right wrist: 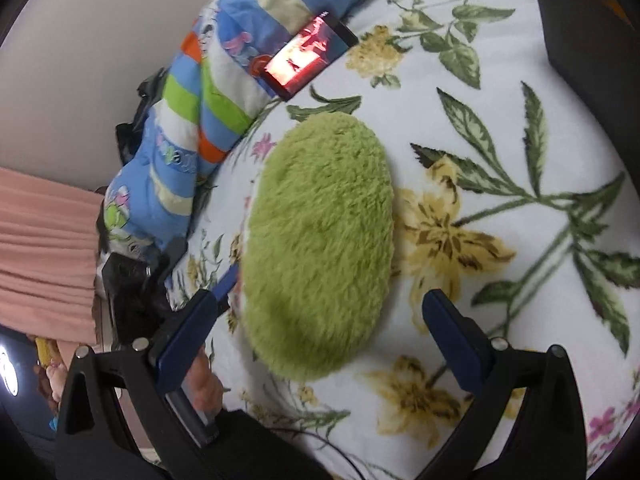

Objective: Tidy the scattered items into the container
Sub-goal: 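Close the right tool on the watermelon plush while the left tool clamps it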

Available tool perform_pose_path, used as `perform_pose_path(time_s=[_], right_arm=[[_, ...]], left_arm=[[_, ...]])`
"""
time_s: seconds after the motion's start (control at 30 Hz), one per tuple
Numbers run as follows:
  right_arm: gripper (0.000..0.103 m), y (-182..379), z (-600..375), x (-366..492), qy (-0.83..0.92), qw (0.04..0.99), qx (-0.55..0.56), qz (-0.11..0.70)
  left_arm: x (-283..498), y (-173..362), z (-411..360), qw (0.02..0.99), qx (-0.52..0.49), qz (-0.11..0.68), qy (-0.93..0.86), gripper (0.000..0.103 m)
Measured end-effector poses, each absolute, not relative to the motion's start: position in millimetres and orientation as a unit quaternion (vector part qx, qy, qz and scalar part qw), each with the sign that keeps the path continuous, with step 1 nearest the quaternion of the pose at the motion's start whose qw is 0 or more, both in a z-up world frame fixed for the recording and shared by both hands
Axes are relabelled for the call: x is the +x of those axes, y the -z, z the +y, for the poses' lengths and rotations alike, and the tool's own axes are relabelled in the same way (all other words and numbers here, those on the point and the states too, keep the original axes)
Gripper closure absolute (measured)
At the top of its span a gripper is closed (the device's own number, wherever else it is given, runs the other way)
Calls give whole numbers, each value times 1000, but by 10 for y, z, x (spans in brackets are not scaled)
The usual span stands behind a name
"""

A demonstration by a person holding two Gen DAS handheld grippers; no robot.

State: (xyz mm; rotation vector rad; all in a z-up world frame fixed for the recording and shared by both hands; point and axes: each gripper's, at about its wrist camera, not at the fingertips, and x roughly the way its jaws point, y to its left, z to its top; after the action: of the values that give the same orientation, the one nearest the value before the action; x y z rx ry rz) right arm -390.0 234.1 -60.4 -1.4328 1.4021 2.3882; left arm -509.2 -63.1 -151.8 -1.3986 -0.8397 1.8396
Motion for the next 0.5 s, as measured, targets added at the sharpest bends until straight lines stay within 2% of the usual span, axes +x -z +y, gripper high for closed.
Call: perform_pose_path(time_s=[0.3,0.5], right_arm=[[1,874,2430,-4180,-739,-3,-461,491],[0,1016,2351,-4436,-736,-30,-475,481]], left_arm=[[-5033,1650,-311,429,-549,-276,-663,1],[-4999,1737,-156,431,-568,-236,-660,1]])
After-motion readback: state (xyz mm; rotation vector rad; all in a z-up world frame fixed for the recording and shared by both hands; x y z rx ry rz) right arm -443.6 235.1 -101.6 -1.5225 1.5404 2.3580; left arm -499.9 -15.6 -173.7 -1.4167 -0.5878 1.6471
